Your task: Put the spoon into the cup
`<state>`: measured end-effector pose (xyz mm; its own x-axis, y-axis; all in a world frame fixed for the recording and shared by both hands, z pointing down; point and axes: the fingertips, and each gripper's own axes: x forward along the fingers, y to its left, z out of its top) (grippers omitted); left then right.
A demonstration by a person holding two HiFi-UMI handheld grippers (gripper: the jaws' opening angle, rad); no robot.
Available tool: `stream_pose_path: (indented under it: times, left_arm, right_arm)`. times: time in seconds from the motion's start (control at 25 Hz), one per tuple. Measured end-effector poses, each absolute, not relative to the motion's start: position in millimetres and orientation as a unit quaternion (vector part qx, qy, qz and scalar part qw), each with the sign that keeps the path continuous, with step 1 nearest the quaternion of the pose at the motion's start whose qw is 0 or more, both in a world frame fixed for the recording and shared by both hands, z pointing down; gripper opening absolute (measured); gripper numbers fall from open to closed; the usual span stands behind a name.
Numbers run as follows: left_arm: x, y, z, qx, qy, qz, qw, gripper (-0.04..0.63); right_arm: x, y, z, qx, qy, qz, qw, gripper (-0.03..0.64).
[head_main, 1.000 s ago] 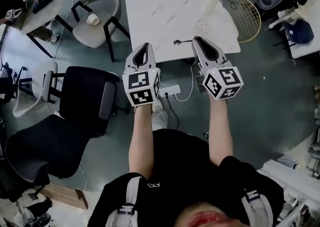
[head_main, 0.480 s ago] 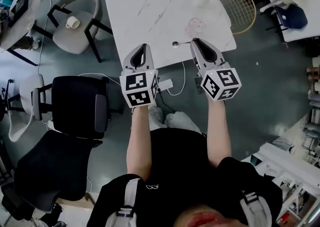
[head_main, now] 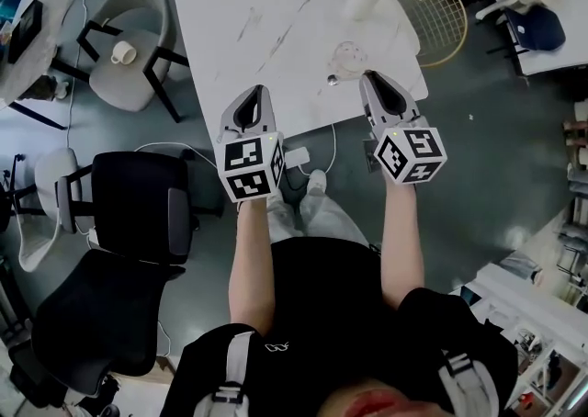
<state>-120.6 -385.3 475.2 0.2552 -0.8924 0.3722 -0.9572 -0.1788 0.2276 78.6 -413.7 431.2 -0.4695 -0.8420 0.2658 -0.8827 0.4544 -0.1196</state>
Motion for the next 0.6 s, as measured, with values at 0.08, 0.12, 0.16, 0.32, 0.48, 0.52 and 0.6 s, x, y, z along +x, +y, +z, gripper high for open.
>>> stream_pose_path:
  times: [0.08,0.12,0.16,0.32,0.48,0.52,0.6]
  left_arm:
    - [-117.7,-393.0,472.2,0.761,-0.609,0.078,0.207,0.017]
    - [-115.3,-396.9,471.7,0.76,-0.611,0.078,0.207,0.017]
    - [-111.7,-400.3,472.3,0.76,-0.611,0.08,0.207,0.017]
    - [-91.3,-410.3,482.7,0.763,-0.603,0.095,0.212,0.017]
    - [-79.8,-416.0,494.4,0.762,-0.6,0.108,0.219,0.017]
    - [-78.4,-416.2,497.2,0.761,-0.6,0.111,0.221,0.017]
    - [-76.3,-416.4,502.4,0.758,-0.601,0.117,0.224,0.017]
  right_arm:
    - [91.1,-425.6,428.9,0.513,-0.846,0.116,0.083,0.054]
    - [96.1,-431.5,428.6,0.514,-0.846,0.114,0.084,0.054]
    - [100.7,-437.4,429.1,0.515,-0.846,0.111,0.085,0.054]
    - [116.7,-460.4,437.2,0.515,-0.845,0.107,0.094,0.054]
    - [125.8,-482.3,452.5,0.511,-0.846,0.104,0.109,0.054]
    - [127.3,-486.8,458.3,0.509,-0.847,0.106,0.114,0.054]
    - [129.5,-494.9,472.9,0.506,-0.846,0.112,0.126,0.054]
